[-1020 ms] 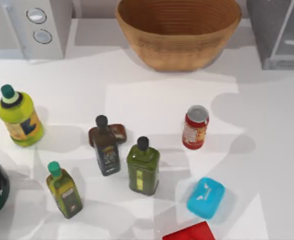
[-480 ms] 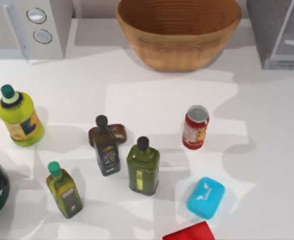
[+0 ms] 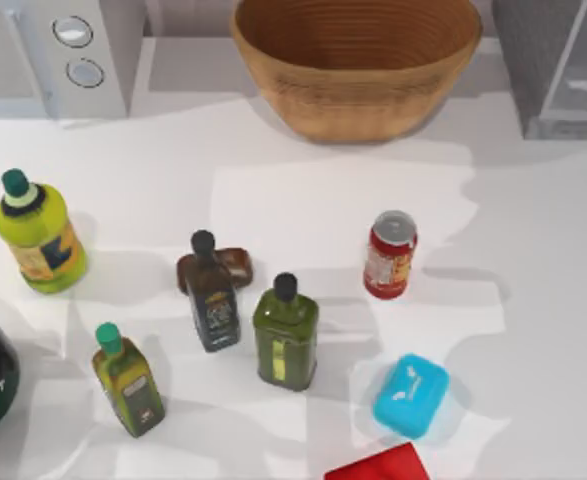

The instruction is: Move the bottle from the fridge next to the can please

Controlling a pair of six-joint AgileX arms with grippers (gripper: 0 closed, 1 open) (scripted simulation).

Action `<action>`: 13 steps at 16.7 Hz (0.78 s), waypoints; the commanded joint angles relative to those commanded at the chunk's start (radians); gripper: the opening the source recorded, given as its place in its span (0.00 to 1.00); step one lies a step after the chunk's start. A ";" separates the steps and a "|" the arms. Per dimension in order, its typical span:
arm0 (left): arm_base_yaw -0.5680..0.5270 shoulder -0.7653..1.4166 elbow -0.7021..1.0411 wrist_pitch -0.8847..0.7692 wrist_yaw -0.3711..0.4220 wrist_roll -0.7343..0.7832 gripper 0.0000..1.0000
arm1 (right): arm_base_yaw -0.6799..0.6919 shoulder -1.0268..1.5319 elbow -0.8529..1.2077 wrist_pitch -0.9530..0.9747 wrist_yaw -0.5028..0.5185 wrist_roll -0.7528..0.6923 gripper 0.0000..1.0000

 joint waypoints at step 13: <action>0.000 0.000 0.000 0.000 0.000 0.000 1.00 | 0.567 0.060 -0.339 0.397 0.559 -0.005 0.00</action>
